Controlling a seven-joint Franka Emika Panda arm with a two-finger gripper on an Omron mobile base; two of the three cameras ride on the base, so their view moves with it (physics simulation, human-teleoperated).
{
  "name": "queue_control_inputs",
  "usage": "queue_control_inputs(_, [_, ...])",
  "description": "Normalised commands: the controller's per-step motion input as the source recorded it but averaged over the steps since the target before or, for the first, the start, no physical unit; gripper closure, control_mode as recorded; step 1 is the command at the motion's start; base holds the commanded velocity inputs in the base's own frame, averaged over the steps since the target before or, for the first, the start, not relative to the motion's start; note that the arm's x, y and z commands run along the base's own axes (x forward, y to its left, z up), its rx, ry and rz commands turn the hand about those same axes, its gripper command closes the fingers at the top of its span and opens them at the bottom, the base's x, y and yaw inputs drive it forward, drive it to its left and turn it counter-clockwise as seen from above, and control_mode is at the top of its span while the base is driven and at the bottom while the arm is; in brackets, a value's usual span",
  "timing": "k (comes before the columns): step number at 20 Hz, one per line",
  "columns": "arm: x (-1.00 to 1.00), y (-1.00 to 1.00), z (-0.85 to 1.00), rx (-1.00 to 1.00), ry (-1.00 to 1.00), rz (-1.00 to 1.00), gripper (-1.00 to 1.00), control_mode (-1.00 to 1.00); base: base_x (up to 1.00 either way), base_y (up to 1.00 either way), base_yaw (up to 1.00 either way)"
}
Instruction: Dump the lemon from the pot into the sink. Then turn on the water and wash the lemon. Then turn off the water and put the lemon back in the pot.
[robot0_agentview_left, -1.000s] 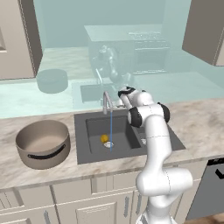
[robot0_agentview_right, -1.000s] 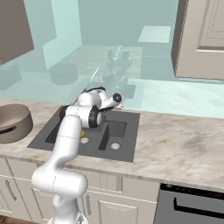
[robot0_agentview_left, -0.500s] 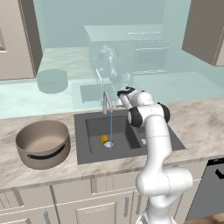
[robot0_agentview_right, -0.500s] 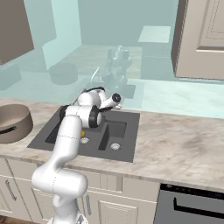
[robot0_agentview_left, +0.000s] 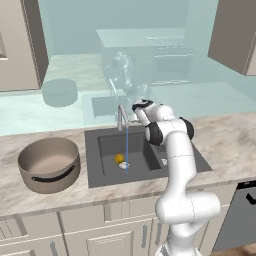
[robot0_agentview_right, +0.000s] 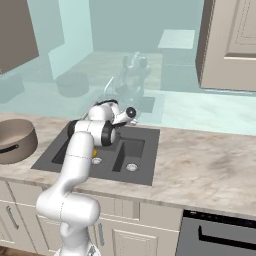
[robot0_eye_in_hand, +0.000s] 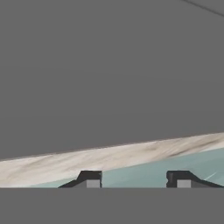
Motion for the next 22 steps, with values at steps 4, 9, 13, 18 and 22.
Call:
queue_control_inputs(4, [0.41, 1.00, 0.47, 0.03, 0.00, 0.00, -1.00, -1.00, 0.00, 0.00, 0.00])
queue_control_inputs(9, [0.49, 1.00, 0.62, 0.06, 0.00, 0.00, -1.00, -1.00, 0.00, 0.00, 0.00])
queue_control_inputs(13, [0.52, 1.00, 0.75, 0.09, -0.01, 0.00, -1.00, -1.00, 0.00, 0.00, 0.00])
queue_control_inputs(18, [0.51, 1.00, 0.83, 0.09, -0.05, 0.00, -1.00, -1.00, 0.00, 0.00, 0.00])
queue_control_inputs(22, [0.56, 1.00, 0.99, 0.05, -0.16, 0.00, -1.00, -1.00, 0.00, 0.00, 0.00])
